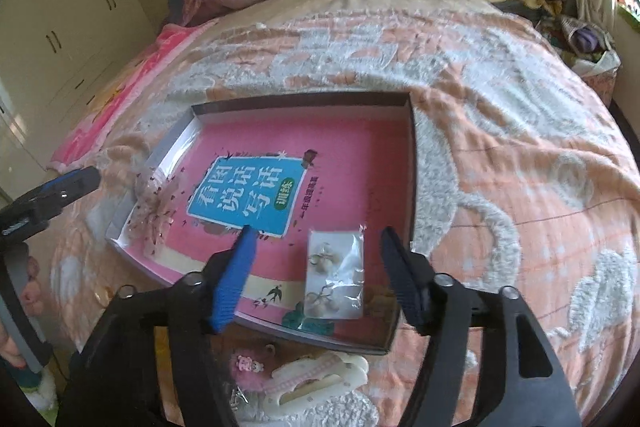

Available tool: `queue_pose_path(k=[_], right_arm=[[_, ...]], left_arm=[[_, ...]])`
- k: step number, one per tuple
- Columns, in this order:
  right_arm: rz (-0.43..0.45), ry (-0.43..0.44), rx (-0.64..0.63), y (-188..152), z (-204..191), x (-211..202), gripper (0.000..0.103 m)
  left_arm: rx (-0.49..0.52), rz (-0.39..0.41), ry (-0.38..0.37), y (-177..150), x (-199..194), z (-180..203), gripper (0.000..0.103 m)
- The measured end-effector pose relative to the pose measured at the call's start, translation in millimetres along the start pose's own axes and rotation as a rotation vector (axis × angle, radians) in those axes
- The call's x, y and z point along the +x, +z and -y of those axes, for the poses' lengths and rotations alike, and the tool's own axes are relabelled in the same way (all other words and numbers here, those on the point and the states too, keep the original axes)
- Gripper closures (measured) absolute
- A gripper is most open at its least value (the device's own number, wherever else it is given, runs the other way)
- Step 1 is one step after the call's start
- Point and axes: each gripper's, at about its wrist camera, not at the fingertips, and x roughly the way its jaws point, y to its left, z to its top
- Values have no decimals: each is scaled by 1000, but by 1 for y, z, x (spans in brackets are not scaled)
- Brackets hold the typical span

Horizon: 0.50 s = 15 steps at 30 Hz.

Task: Organize jewelry
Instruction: 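Open both tools to release the bow and earring bag, then withdraw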

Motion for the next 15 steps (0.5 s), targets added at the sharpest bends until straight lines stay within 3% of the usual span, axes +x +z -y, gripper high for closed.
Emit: queue_pose_path(k=[5,6,15], right_arm=[[69,5,-1,-3,0,-30,19],[85,9,0,-4,0,-38,18],[190,35,4,-9,0,-99,10]], left_arm=[[-16,31,3,0,-21,-1,14],[-20,39,0,0,-26,-2,9],[-34,97,-10,-5,-64,1,10]])
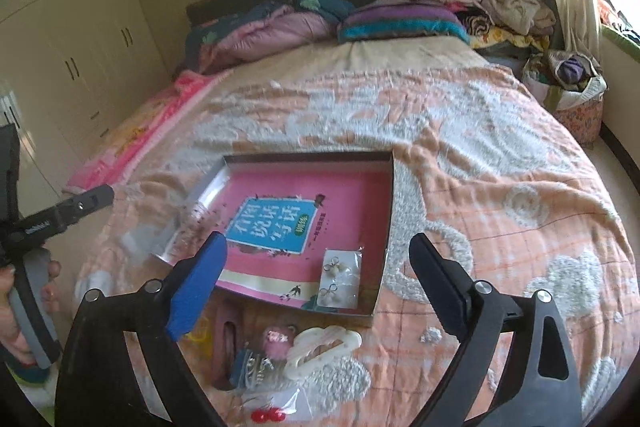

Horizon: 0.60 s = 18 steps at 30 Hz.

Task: Organize jewelry
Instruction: 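Open both tools to release the bow and earring bag, then withdraw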

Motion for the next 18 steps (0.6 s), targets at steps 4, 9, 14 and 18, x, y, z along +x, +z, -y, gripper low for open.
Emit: queue_pose_path(k=[4,9,14,18], right_arm=[[33,2,3,1,-2,-22,10],[71,3,-7,1,-7,-48,8],[99,22,-16,-1,-14,-69,7],[124,30,-25,-3,-19,-84,7]], left_arm=[[10,11,-1,-4,-15,4,10],[20,32,-10,-7,-31,9,10],[26,53,-16,-12,-47,11,10],[20,65,-23,-17,-61,12,10]])
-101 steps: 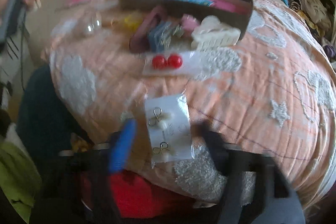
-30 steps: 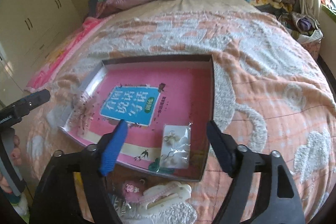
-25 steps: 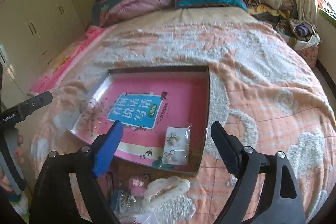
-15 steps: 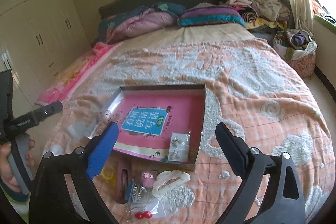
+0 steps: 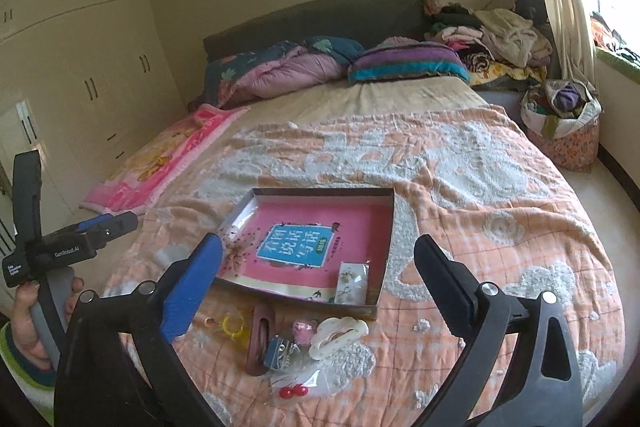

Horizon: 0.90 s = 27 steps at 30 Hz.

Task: Organize jewelry
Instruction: 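Open both tools to release the bow and earring bag, then withdraw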

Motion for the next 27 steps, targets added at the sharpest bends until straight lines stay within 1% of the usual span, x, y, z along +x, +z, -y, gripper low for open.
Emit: queue_pose_path(k=[8,15,23,27], right_arm=[[26,10,-30,-3,-10,-24,6],[25,21,-49,-14,-16,-35,6],[1,40,-69,-35,-21,-43,6],[-4,36,-81,-44,-23,-46,5]], left_arm=[[3,16,-8,-12,-23,4,10],[16,14,-4,-25,-35,7,10],[21,-20,3,-48,-38,8,10],[28,-40,9,-57,-38,10,9]])
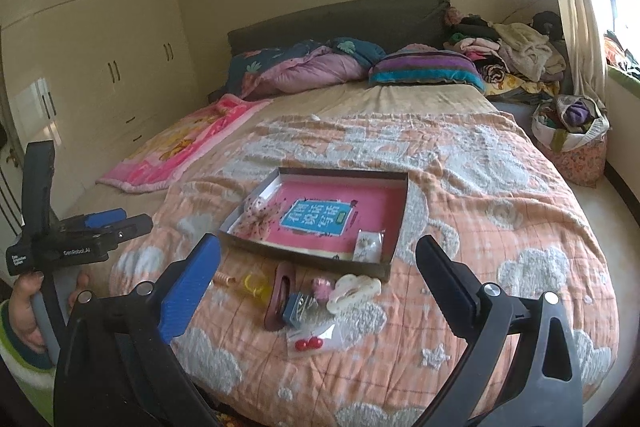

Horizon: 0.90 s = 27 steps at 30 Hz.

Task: Organize jewelry
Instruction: 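Open both tools to release the bow and earring bag, then withdraw, then grasp the yellow item in the clear bag with the left tool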

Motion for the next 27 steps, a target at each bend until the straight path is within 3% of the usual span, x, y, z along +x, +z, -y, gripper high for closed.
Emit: queue_pose_path(k=[7,18,27], right_arm=[[-12,-30,-53,-19,-7,-1,5],[-88,-4,-61,-50,-8,13,5],[-179,1,-72,-75,-7,40,5]], left_arm=[[15,-31,24,-19,4,3,10],[16,-95,48,-50,19,5,10],[2,-181,13,-74,45,3,10]])
